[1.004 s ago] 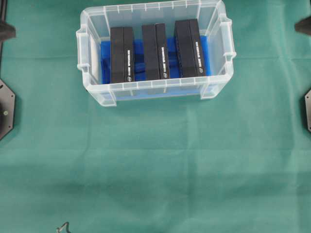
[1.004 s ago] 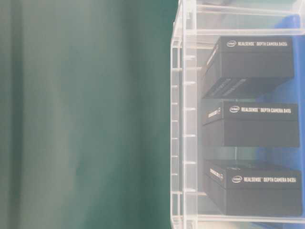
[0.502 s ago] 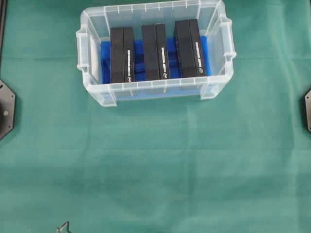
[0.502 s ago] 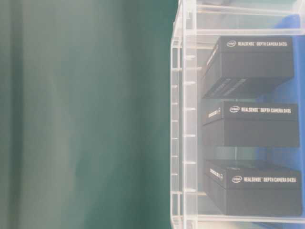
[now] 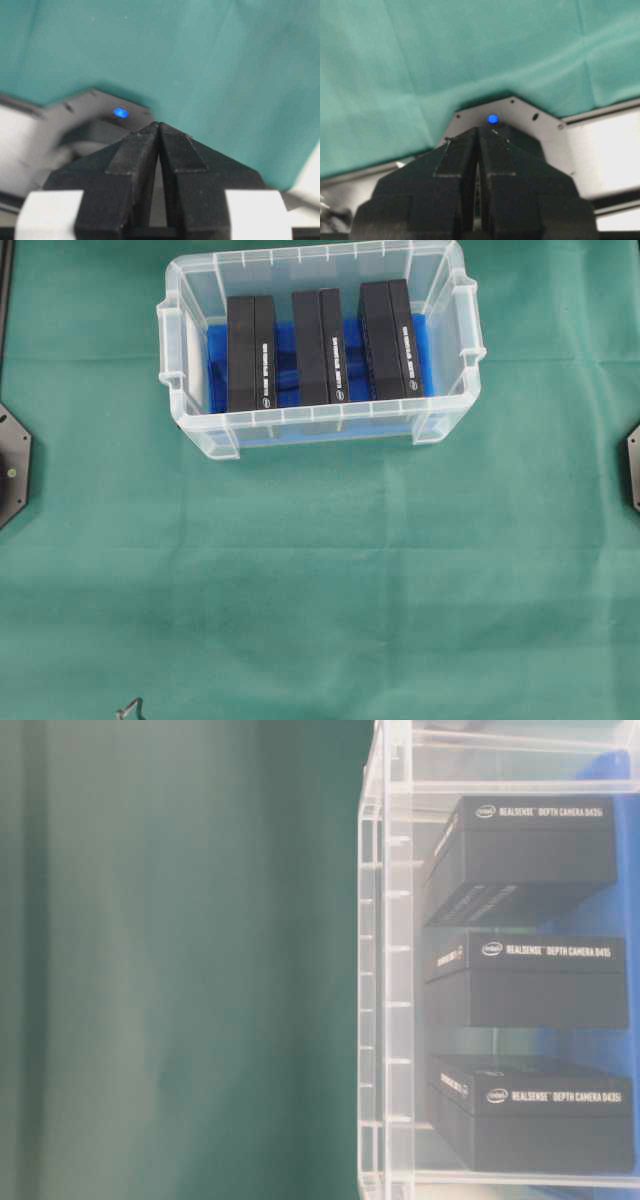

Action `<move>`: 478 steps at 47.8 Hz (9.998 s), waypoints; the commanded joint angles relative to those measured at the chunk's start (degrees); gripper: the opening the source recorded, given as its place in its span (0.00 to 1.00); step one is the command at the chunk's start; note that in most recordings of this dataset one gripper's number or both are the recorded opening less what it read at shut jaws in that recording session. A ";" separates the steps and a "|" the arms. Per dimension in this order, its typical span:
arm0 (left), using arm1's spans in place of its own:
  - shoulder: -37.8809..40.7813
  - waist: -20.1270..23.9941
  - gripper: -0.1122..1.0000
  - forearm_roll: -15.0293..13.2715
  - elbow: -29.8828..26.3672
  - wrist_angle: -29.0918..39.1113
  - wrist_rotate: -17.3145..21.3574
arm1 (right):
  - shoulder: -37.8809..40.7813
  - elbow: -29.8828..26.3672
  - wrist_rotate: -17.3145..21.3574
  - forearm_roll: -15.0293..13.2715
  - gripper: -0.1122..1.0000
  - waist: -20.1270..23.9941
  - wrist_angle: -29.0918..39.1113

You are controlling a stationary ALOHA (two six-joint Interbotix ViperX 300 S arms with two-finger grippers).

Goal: Take the box out of the case with both arms.

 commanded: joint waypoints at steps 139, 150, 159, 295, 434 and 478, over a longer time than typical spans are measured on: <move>6.50 25.05 0.89 0.00 -0.88 0.00 -31.55 | 7.73 2.55 41.84 -6.77 0.95 -25.49 -12.39; 6.86 25.05 0.89 0.09 -1.05 0.00 -31.90 | 7.73 2.64 41.75 -7.12 0.95 -25.49 -11.87; 6.86 25.05 0.89 0.09 -0.97 0.00 -31.73 | 7.73 2.72 41.84 -7.12 0.94 -25.49 -11.87; 45.26 16.00 0.89 1.58 -29.53 -11.51 -38.23 | 41.92 -25.40 44.82 -5.54 0.94 -10.11 -20.83; 46.67 15.47 0.89 3.60 -9.32 -29.97 -42.10 | 45.70 -10.46 47.02 -5.71 0.94 -9.14 -36.21; 49.57 16.00 0.89 3.16 -6.06 -33.40 -42.19 | 47.64 -8.17 47.20 -5.01 0.94 -9.14 -36.74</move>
